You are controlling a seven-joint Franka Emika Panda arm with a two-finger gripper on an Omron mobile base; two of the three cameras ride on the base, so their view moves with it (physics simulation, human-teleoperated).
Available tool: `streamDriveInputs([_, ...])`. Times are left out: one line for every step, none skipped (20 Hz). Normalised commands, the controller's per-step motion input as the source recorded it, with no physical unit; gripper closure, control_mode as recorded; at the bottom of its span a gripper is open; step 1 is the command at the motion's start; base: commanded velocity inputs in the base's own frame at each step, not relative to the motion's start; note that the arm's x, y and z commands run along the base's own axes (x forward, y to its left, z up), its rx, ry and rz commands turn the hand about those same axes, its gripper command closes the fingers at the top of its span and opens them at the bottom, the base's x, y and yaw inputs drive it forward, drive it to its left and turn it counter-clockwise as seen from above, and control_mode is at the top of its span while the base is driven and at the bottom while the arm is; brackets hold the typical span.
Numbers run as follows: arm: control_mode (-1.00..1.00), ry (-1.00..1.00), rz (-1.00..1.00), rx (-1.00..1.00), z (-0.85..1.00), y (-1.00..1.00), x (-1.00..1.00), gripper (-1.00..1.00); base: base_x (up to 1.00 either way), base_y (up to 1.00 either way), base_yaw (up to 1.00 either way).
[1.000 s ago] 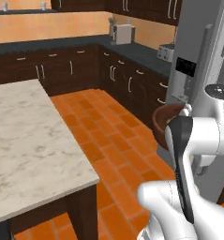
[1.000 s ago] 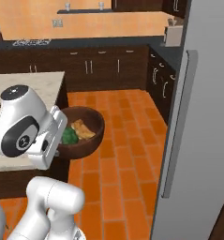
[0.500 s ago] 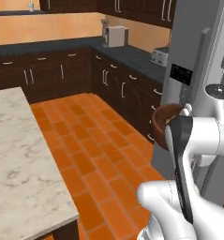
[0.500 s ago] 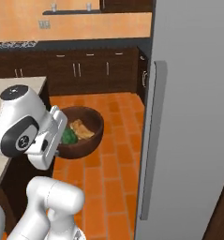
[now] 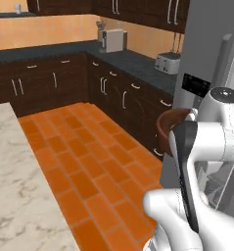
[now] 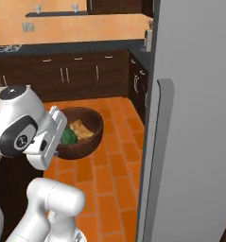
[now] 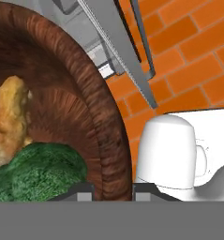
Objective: Pick the chicken drumstick and broccoli from their plates and place them in the bowl. Then put the bowl in the fridge.
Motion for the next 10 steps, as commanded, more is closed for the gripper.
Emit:
streamDriveInputs([1.0, 0.0, 0.0, 0.0, 0.0, 0.0, 0.0, 1.0, 0.92, 0.0, -0.12])
streamDriveInputs([1.0, 0.0, 0.0, 0.0, 0.0, 0.0, 0.0, 1.0, 0.66, 0.01, -0.17])
streamDriveInputs([1.0, 0.0, 0.0, 0.0, 0.0, 0.0, 0.0, 1.0, 0.51, 0.14, -0.28])
streamDriveInputs([1.0, 0.0, 0.0, 0.0, 0.0, 0.0, 0.0, 1.0, 0.67, 0.23, -0.32])
streamDriveInputs([1.0, 0.0, 0.0, 0.0, 0.0, 0.0, 0.0, 1.0, 0.74, 0.19, -0.34])
streamDriveInputs([1.0, 0.0, 0.0, 0.0, 0.0, 0.0, 0.0, 1.0, 0.63, 0.0, -0.36])
streamDriveInputs([1.0, 0.0, 0.0, 0.0, 0.0, 0.0, 0.0, 1.0, 0.55, 0.0, -0.33])
streamDriveInputs([1.0, 0.0, 0.0, 0.0, 0.0, 0.0, 0.0, 1.0, 0.61, 0.0, -0.34])
streamDriveInputs([1.0, 0.0, 0.0, 0.0, 0.0, 0.0, 0.0, 1.0, 0.84, 0.0, -0.34])
streamDriveInputs([1.0, 0.0, 0.0, 0.0, 0.0, 0.0, 0.0, 1.0, 0.94, 0.0, -0.3])
